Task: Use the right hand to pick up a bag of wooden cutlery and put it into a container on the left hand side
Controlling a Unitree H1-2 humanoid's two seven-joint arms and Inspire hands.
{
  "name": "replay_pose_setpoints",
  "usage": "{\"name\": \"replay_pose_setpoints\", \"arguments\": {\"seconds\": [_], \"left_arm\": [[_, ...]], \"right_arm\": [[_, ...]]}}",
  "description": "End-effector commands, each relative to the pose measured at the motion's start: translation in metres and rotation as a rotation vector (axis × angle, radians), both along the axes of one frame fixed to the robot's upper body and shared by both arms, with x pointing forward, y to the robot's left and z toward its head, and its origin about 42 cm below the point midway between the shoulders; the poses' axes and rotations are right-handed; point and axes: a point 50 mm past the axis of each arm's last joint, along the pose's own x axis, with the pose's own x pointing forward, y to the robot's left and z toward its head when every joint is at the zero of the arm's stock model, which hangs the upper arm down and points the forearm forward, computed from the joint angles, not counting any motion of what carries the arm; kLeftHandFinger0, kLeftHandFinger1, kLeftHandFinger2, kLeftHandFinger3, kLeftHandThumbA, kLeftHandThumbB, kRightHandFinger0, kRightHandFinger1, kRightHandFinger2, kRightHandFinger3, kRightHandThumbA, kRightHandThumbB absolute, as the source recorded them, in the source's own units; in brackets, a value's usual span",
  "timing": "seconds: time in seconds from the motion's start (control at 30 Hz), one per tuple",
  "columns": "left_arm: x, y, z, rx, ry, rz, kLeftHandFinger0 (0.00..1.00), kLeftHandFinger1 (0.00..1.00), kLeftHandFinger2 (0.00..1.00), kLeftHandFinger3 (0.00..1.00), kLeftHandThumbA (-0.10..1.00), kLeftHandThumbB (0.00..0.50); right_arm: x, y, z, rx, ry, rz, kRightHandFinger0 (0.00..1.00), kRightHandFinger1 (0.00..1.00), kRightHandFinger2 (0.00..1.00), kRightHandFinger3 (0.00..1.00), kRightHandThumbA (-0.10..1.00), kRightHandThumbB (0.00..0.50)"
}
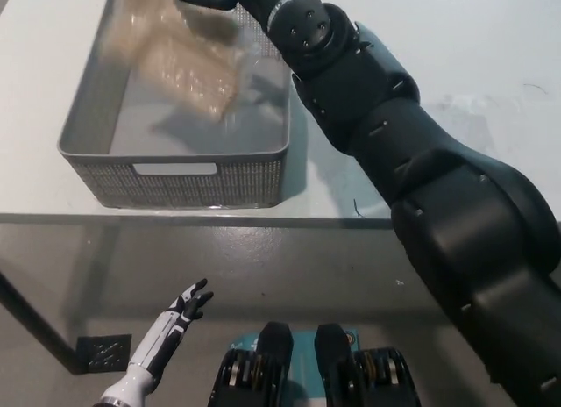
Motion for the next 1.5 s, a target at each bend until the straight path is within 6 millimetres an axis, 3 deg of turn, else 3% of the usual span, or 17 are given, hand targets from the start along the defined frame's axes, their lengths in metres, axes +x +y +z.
{"name": "replay_pose_setpoints", "arguments": {"seconds": [0.0,0.17,0.3,0.43,0.53,0.67,0.73,0.83,0.97,1.07,1.2,1.27,1.47], "left_arm": [[0.006,0.003,0.011,0.022,-0.057,-0.046,1.0,1.0,0.92,1.0,1.0,0.326],[0.007,0.003,0.012,0.049,-0.065,-0.058,1.0,0.99,0.92,1.0,1.0,0.322],[0.007,0.001,0.011,0.049,-0.058,-0.062,1.0,0.99,0.91,1.0,1.0,0.348],[0.006,-0.001,0.008,0.042,-0.048,-0.063,1.0,0.98,0.9,1.0,1.0,0.351],[0.008,0.001,0.01,0.045,-0.053,-0.067,1.0,0.97,0.89,1.0,1.0,0.339],[0.009,0.003,0.012,0.054,-0.057,-0.073,1.0,0.96,0.89,1.0,1.0,0.319],[0.009,0.003,0.012,0.057,-0.06,-0.077,1.0,0.96,0.89,1.0,1.0,0.319],[0.009,0.007,0.012,0.05,-0.052,-0.076,1.0,0.96,0.89,1.0,1.0,0.328],[0.01,0.009,0.013,0.065,-0.061,-0.062,1.0,0.95,0.88,1.0,1.0,0.319],[0.008,0.007,0.012,0.07,-0.064,-0.053,0.98,0.94,0.87,1.0,1.0,0.319],[0.006,0.01,0.011,0.056,-0.06,-0.035,0.98,0.96,0.9,1.0,1.0,0.287],[0.007,0.009,0.01,0.055,-0.059,-0.028,0.99,0.97,0.91,1.0,1.0,0.296],[0.006,0.009,0.007,0.046,-0.049,-0.018,0.99,0.98,0.93,1.0,1.0,0.303]], "right_arm": [[0.003,-0.005,0.044,-0.026,-0.056,0.046,1.0,1.0,1.0,1.0,0.72,0.5],[0.009,-0.024,0.04,-0.062,-0.075,0.011,1.0,1.0,1.0,1.0,0.8,0.5],[0.013,-0.036,0.041,-0.057,-0.083,-0.003,1.0,1.0,1.0,1.0,0.77,0.499],[0.017,-0.049,0.044,-0.045,-0.106,-0.016,1.0,1.0,1.0,1.0,0.78,0.464],[0.021,-0.072,0.06,-0.033,-0.138,-0.03,1.0,1.0,1.0,1.0,0.82,0.415],[0.022,-0.104,0.072,0.026,-0.207,-0.034,1.0,1.0,1.0,1.0,0.86,0.406],[0.015,-0.127,0.074,0.075,-0.242,-0.035,1.0,1.0,1.0,1.0,0.86,0.405],[-0.011,-0.163,0.065,0.154,-0.319,-0.028,1.0,1.0,1.0,1.0,0.85,0.398],[-0.052,-0.199,0.044,0.235,-0.385,-0.022,1.0,1.0,1.0,1.0,0.86,0.365],[-0.078,-0.219,0.02,0.257,-0.405,-0.027,1.0,1.0,1.0,1.0,0.87,0.374],[-0.117,-0.244,-0.025,0.282,-0.4,-0.029,1.0,1.0,1.0,1.0,0.88,0.353],[-0.134,-0.257,-0.045,0.311,-0.382,-0.03,1.0,1.0,1.0,1.0,0.84,0.345],[-0.178,-0.275,-0.108,0.26,-0.325,-0.072,1.0,1.0,1.0,1.0,0.9,0.343]]}}
